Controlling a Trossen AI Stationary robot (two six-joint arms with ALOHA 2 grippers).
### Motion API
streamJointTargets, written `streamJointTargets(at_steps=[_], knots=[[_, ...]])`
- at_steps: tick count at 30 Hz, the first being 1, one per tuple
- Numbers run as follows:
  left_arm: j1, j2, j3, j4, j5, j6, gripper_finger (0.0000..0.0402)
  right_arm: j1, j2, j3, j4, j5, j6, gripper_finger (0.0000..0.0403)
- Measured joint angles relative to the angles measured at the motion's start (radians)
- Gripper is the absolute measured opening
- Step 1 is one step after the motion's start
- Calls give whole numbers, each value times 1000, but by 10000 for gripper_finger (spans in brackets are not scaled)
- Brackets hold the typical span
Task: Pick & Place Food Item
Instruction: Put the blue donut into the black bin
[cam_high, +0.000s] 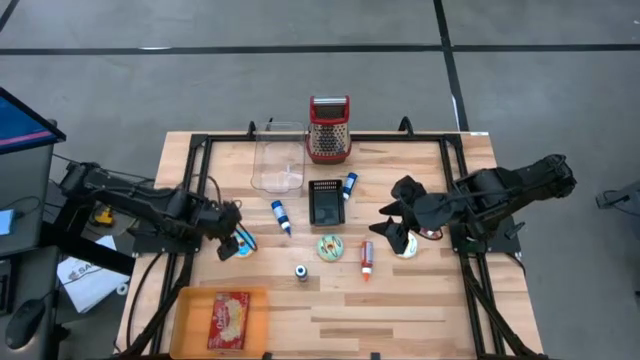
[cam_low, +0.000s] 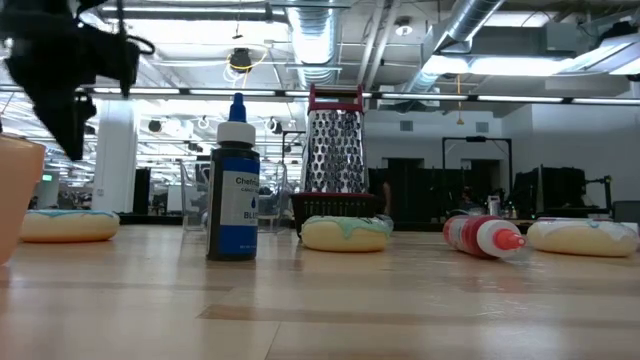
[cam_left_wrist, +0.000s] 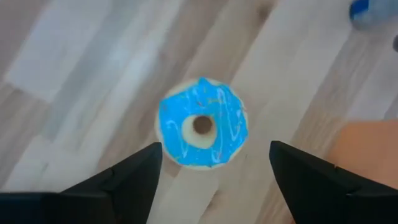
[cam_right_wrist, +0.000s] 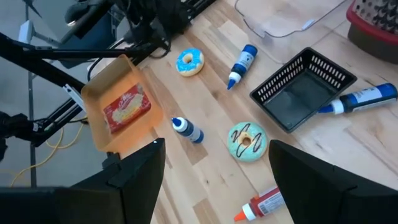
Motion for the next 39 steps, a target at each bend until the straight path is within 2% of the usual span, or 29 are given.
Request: streamJointTargets(at_steps=[3,10,16,23,28,34,39], knots=[[-27,7,-58,-2,-21,-21,290,14,0,0,-9,22,23,276],[-39,6,-148,119,-60,-27,290,29,0,0,-8,32,58,276],[-39,6,-153,129,-114,-47,290,29,0,0,-6,32,70,276],[-39,2,-164,132,-113,-47,289,35,0,0,-5,36,70,276],[-39,-24,-163,192,-112,-47,289,35,0,0,1,40,70,276],[-39,-127,-162,208,-94,-96,289,35,0,0,15,40,62,276],[-39,-213,-162,224,17,-163,289,34,0,0,17,39,40,276]])
